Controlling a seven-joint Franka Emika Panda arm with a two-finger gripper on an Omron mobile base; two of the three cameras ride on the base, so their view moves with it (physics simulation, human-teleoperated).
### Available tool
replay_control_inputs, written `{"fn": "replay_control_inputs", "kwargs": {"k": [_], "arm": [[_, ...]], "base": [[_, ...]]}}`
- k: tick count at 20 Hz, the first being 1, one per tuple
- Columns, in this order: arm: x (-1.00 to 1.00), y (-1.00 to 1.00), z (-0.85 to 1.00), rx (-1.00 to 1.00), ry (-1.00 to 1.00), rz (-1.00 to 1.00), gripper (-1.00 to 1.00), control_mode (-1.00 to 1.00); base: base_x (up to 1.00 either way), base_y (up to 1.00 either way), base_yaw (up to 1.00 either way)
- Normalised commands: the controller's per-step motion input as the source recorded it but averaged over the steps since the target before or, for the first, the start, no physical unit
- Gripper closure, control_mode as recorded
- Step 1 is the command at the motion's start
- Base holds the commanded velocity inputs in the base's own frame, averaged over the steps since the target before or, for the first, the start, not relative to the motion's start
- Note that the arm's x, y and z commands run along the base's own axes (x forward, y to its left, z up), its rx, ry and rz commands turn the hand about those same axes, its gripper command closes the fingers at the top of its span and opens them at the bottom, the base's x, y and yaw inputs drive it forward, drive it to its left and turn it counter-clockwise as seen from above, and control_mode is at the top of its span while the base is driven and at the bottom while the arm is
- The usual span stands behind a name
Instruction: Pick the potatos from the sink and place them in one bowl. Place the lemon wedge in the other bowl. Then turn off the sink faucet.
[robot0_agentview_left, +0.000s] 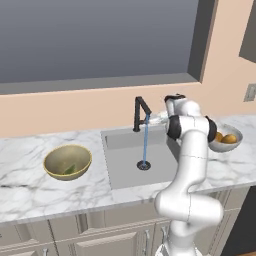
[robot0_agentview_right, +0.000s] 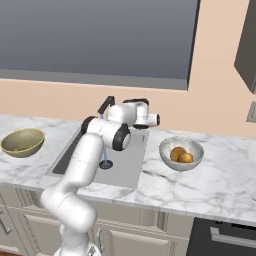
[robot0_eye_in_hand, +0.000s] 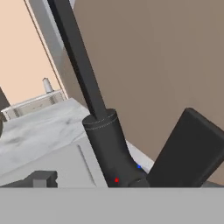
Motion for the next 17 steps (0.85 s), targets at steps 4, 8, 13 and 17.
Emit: {"fn": "replay_control_inputs", "kwargs": {"k": [4,8,13,17], "arm": [[0.76,1.0,0.14,0.0,-0.06,0.01,-1.0,-1.0],[0.99,0.72,0.25,0.04,-0.04,0.16,-1.0,-1.0],[1.0,0.7,0.54,0.09,0.0,0.32,-1.0,-1.0],[1.0,0.97,0.61,0.01,0.0,0.31,-1.0,-1.0]], "base": [[0.0,0.0,0.0],[0.0,0.0,0.0],[0.0,0.0,0.0],[0.0,0.0,0.0]]}}
